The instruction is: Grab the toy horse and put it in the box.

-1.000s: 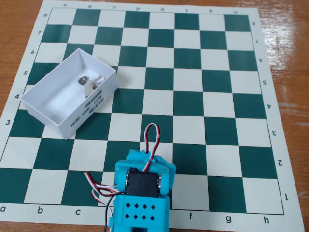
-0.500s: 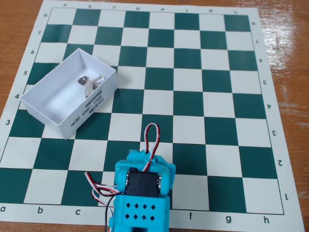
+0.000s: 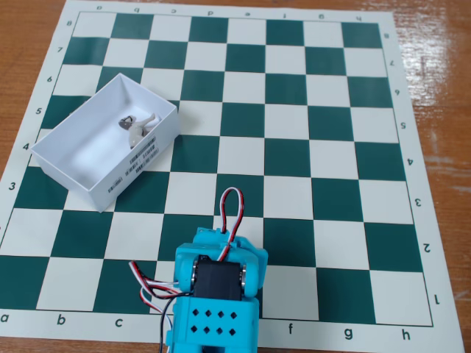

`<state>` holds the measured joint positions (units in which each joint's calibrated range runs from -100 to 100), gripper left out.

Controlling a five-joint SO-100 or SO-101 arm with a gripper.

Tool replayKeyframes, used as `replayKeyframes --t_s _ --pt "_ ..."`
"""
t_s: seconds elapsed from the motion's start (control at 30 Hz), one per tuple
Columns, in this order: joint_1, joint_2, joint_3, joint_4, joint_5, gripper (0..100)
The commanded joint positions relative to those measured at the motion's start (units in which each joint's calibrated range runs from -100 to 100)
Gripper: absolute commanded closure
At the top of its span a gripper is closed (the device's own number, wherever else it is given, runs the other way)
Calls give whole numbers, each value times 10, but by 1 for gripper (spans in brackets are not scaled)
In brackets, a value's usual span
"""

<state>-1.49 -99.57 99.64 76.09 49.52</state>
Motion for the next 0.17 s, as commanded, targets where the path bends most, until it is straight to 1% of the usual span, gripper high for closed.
replayKeyframes --t_s 0.0,0.13 --pt "-4 -2 4 2 0 100" --pt "-4 -2 4 2 0 100"
